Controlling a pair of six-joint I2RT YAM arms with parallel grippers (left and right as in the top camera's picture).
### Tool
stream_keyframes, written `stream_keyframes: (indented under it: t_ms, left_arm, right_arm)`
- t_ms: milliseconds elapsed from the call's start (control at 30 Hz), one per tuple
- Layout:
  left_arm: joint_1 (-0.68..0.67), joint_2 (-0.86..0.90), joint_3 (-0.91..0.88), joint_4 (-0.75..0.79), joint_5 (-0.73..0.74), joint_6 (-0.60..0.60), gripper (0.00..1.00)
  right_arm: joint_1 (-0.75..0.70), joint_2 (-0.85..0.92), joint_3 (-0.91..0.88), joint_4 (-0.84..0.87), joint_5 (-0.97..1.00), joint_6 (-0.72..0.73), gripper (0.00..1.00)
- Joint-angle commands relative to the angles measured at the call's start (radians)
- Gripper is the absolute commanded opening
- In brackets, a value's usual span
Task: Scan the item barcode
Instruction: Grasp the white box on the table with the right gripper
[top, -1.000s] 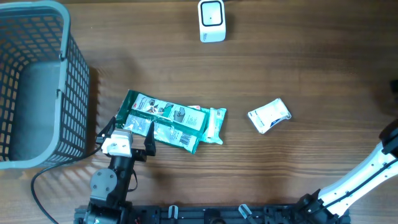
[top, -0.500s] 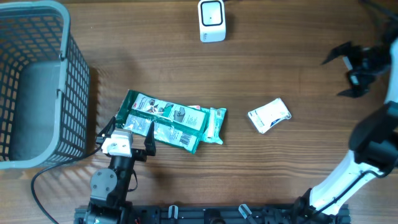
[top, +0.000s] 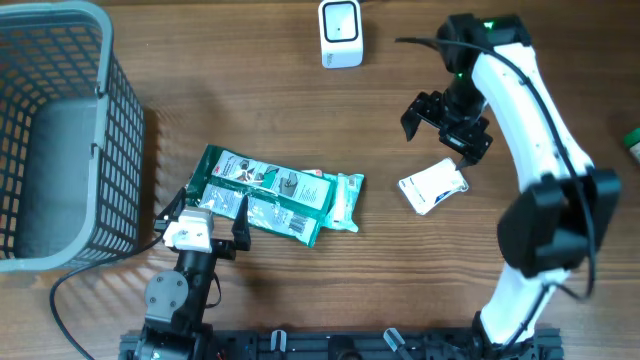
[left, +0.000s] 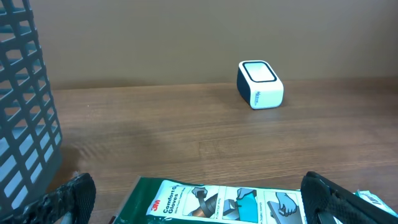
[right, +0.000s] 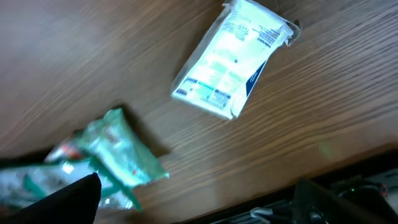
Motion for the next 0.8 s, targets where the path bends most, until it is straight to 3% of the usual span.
stream_keyframes:
  t_ms: [0, 133, 267, 300, 367, 567, 767]
  left_arm:
    - [-0.006, -0.002, -0.005, 0.003, -0.01, -0.013, 1.0]
    - [-0.006, -0.002, -0.005, 0.003, -0.01, -0.013, 1.0]
    - [-0.006, -0.002, -0.005, 0.003, -0.01, -0.013, 1.0]
    - [-0.006, -0.002, -0.005, 0.003, -0.01, -0.013, 1.0]
    - [-0.006, -0.002, -0.005, 0.003, -0.01, -0.013, 1.0]
    - [-0.006, -0.002, -0.005, 0.003, -0.01, -0.013, 1.0]
    - [-0.006, -0.002, -0.005, 0.003, -0.01, -0.013, 1.0]
  right_arm:
    - [0.061, -0.292, -0.054, -0.008, 0.109, 0.003, 1.0]
    - [0.16, -0.641, -0.35, 0.068, 0.44, 0.345, 1.0]
    - [0.164, -0.795, -0.739, 0.431, 0.407, 0.298, 1.0]
    - [0.159, -0.78, -0.851, 0.575, 0.346, 0.254, 1.0]
    - [0.138, -0.713, -0.926, 0.694, 0.29, 0.247, 1.0]
    - [-0.028, -0.415, -0.925, 0.864, 0.164, 0.214, 1.0]
    - [-0.097, -0.373, -0.926, 0.965, 0.091, 0.193, 1.0]
